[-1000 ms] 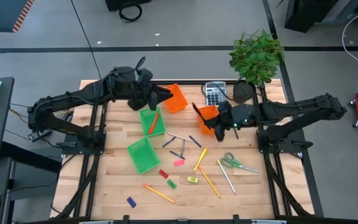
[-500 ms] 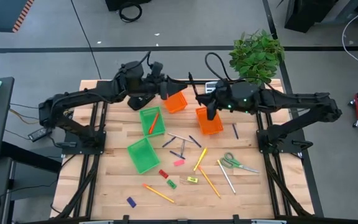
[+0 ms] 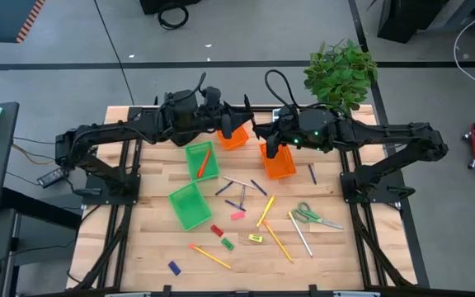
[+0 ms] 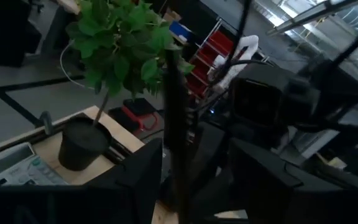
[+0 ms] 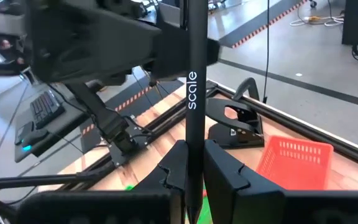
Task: Sort crayons/erasers/pens/pencils in bins
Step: Put the black pen into the top green bin
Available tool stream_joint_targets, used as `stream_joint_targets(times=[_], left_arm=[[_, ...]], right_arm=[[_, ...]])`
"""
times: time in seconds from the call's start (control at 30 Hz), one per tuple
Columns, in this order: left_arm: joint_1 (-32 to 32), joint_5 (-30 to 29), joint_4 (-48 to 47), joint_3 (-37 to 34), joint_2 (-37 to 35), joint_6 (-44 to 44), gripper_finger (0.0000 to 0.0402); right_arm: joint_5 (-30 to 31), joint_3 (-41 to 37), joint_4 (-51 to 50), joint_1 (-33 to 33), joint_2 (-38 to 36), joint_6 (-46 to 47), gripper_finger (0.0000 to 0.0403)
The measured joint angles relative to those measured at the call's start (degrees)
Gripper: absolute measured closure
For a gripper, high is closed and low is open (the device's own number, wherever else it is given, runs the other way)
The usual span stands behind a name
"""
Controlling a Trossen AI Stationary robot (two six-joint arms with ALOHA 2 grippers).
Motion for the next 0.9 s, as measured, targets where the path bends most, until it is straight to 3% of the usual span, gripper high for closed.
stream_joint_targets(times=[0.3, 0.57, 0.9], left_arm=[[-1.6, -4.9, -0.2, 0.0, 0.8, 1.9, 0.0243], [-1.5, -4.6, -0.3, 0.0, 0.8, 3.0, 0.0362], [-1.5, -4.4, 0.0, 0.0, 0.8, 2.6, 0.0345]], right_arm=[[0.0, 0.0, 0.5, 0.0, 0.8, 0.5, 0.0361], [0.1, 0.0, 0.7, 0.6, 0.6, 0.9, 0.0361], [0.4, 0.0, 1.8, 1.6, 1.1, 1.1, 0.0361]])
